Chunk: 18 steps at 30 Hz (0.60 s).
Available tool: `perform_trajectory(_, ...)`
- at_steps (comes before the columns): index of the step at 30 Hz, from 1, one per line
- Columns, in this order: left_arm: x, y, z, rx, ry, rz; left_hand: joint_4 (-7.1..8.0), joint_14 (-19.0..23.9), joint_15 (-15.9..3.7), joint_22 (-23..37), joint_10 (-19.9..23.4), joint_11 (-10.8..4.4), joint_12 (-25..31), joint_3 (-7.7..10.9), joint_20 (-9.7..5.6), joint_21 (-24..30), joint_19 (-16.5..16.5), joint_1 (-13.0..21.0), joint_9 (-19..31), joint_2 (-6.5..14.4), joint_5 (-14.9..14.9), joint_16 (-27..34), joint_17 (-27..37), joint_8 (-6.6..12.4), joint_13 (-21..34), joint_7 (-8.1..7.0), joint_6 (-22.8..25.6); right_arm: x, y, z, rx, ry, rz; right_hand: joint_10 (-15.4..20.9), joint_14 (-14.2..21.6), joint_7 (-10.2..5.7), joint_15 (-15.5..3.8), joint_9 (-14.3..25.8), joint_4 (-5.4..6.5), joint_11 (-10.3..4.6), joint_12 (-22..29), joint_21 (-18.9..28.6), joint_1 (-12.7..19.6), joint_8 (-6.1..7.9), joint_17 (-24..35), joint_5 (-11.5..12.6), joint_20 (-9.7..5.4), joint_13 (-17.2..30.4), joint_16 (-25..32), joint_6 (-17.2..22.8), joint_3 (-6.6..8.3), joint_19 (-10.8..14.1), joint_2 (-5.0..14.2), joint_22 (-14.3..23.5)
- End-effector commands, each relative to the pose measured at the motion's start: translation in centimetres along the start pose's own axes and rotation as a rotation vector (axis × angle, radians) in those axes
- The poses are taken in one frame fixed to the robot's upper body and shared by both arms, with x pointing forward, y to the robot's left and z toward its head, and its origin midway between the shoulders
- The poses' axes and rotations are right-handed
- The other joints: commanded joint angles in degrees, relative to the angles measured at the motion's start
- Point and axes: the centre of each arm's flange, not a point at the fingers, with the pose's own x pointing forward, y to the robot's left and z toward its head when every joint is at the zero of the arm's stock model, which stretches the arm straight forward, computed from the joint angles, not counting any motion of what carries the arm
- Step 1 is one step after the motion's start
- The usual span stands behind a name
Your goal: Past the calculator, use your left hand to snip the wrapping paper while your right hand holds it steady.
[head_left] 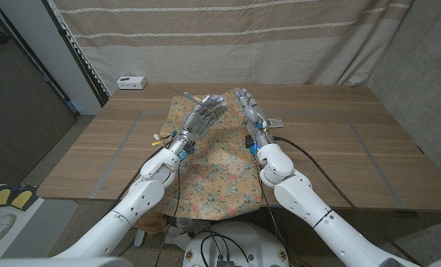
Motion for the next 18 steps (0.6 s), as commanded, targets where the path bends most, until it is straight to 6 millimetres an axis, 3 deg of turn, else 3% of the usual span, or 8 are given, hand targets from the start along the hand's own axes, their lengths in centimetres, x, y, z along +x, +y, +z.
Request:
perform_trajectory(1,-0.3,0.0,0.0,0.024,0.003,0.023,0.00,0.01,-9.76,0.21,-0.06,-0.18,0.55,-0.62,-4.39,0.26,0.19,-0.14,0.17,-0.77,-0.01,-0.08,0.29,0.48,0.47,0.24,0.19,-0.1,0.0,0.2,-0.004,-0.014,-0.006,-0.31,0.02,-0.32,-2.05,0.08,0.04,0.02,-0.12,0.12,-0.15,0.20,0.02,-0.11,0.46,-0.05,0.33,-0.32,-0.35,0.00,0.53,0.05)
perform_trajectory(18,-0.1,0.2,0.0,0.023,-0.005,0.023,-0.32,0.70,-9.90,0.18,2.59,-0.17,3.88,-2.43,-4.16,0.21,0.10,0.07,0.28,-0.82,0.32,-0.05,1.01,0.17,3.38,1.75,-0.07,0.4,-1.6,2.2,-0.068,-0.090,-0.053,-1.18,-0.85,0.00,-1.40,0.06,0.11,0.09,-0.41,-0.09,-0.56,0.07,0.02,-0.15,1.10,-0.06,0.04,-0.88,-0.76,-0.57,0.23,0.05)
